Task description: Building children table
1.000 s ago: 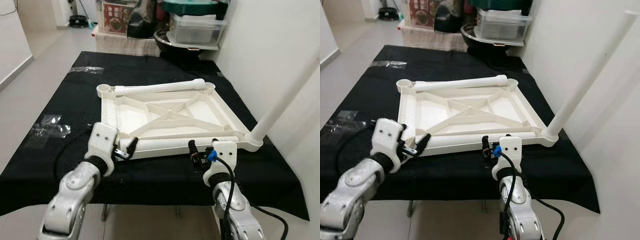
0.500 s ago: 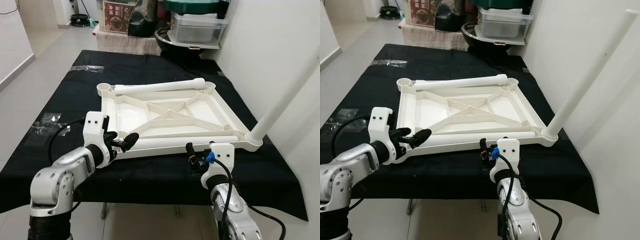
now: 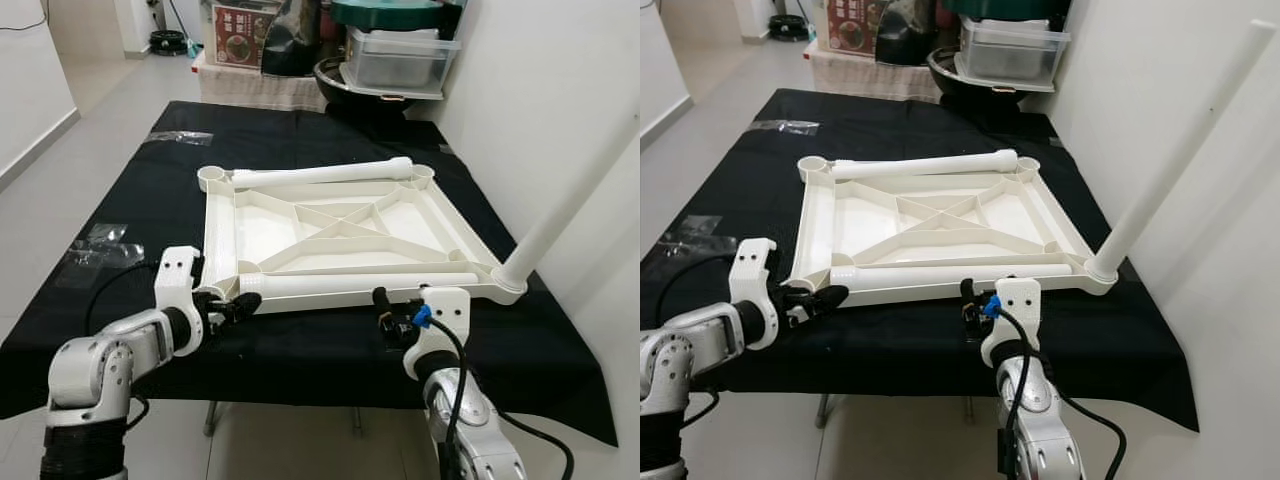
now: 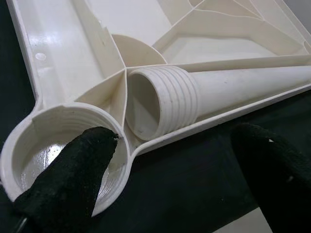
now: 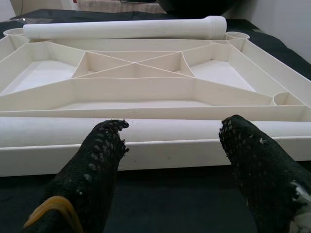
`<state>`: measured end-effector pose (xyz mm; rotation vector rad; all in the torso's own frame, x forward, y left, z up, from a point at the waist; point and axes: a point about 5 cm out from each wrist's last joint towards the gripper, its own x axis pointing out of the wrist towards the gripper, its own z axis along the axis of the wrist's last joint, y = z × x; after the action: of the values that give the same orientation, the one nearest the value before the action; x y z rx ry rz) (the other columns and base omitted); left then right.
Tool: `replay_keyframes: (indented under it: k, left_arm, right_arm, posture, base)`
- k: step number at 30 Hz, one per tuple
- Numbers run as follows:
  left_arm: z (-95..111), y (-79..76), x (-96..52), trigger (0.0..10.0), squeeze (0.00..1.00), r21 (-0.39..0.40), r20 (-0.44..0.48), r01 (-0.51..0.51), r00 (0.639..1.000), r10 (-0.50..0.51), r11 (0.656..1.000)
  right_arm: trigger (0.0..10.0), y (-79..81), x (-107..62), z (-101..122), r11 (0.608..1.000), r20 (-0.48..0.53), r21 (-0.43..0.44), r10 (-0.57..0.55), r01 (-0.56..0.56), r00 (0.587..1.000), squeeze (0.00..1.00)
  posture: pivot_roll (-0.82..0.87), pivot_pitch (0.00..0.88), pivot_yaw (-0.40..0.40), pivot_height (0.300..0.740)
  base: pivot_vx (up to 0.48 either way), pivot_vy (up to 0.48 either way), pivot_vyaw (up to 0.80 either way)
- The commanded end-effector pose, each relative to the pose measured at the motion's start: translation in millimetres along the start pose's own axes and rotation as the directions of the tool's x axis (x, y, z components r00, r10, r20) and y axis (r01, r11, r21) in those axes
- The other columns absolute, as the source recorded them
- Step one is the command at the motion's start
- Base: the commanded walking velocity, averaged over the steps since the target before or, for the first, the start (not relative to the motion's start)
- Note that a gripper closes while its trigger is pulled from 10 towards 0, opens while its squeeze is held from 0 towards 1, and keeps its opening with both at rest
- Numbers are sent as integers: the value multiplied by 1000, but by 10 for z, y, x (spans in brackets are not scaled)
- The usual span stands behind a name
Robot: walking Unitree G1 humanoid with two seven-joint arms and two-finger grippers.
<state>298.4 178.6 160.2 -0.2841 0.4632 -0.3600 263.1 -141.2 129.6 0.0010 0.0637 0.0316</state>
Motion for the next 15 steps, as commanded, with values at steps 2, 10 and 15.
replay_keyframes:
  k: [2, 10, 15]
  left_arm:
    - [38, 27, 23, 10000, 0, -3, 3, 11, 1000, -11, 1000]
    - [284, -59, 69, 10000, 0, 22, 55, 45, 997, -46, 999]
    - [321, -86, 75, 10000, 0, 45, 59, 60, 996, -63, 997]
  right_arm:
    - [10000, -12, -10, -5, 1000, -12, 2, -5, 5, 1000, 0]
    - [10000, 11, 10, -8, 1000, -24, -2, 7, -7, 1000, 0]
    - [10000, 10, 19, -15, 1000, -27, 1, 6, -6, 1000, 0]
  posture:
    - [81, 60, -105, 740]
    - [78, 77, -103, 740]
    - [80, 80, -98, 740]
  base:
    - [0, 0, 0]
    - [0, 0, 0]
    - [0, 0, 0]
